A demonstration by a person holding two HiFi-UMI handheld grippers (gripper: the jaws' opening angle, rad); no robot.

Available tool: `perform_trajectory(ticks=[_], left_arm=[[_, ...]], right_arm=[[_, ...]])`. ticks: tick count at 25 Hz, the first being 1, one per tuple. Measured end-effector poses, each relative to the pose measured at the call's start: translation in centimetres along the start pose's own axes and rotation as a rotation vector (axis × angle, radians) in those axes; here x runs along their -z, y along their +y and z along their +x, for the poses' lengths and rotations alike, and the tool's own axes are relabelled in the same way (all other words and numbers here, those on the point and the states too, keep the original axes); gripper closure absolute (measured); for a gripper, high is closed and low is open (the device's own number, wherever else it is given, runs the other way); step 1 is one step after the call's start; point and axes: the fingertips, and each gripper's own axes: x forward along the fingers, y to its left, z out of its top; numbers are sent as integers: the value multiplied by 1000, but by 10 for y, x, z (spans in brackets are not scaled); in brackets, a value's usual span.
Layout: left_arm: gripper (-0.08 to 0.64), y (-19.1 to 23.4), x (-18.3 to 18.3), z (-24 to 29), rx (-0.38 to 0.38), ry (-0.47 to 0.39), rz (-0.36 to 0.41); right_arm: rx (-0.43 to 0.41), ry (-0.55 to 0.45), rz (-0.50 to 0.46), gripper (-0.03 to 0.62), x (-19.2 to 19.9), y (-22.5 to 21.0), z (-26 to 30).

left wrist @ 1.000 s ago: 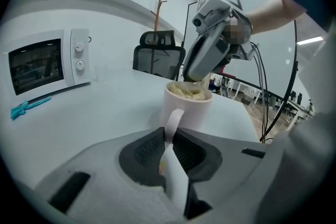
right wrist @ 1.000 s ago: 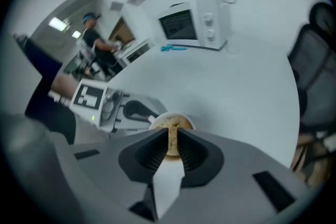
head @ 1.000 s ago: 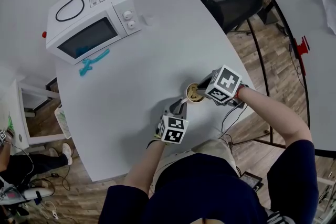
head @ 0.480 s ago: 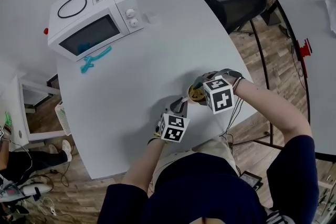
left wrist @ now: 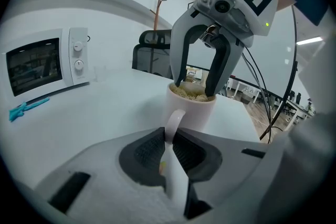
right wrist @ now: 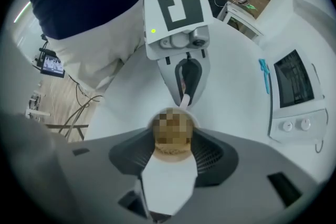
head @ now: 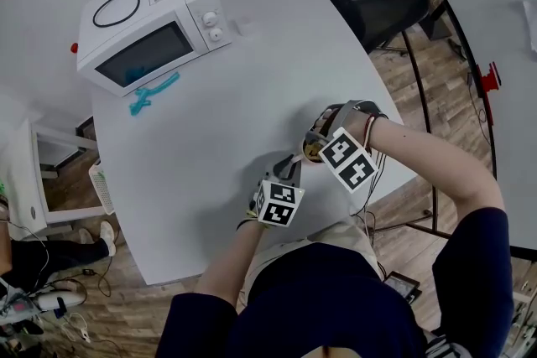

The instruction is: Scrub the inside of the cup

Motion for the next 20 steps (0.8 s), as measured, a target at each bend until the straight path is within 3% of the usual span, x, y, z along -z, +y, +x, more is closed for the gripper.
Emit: perform_trajectory(ticks=[4, 12, 20], left_arm=[[512, -1, 0, 0, 0, 0, 0], [511, 0, -1, 1, -5, -3, -4], [511, -1, -1, 0, -8, -3, -7]], right_arm=[[2, -33, 102, 397, -1, -5, 4], [20, -28, 94, 402, -1, -8, 14], [11, -73, 190, 499, -2, -17, 13]])
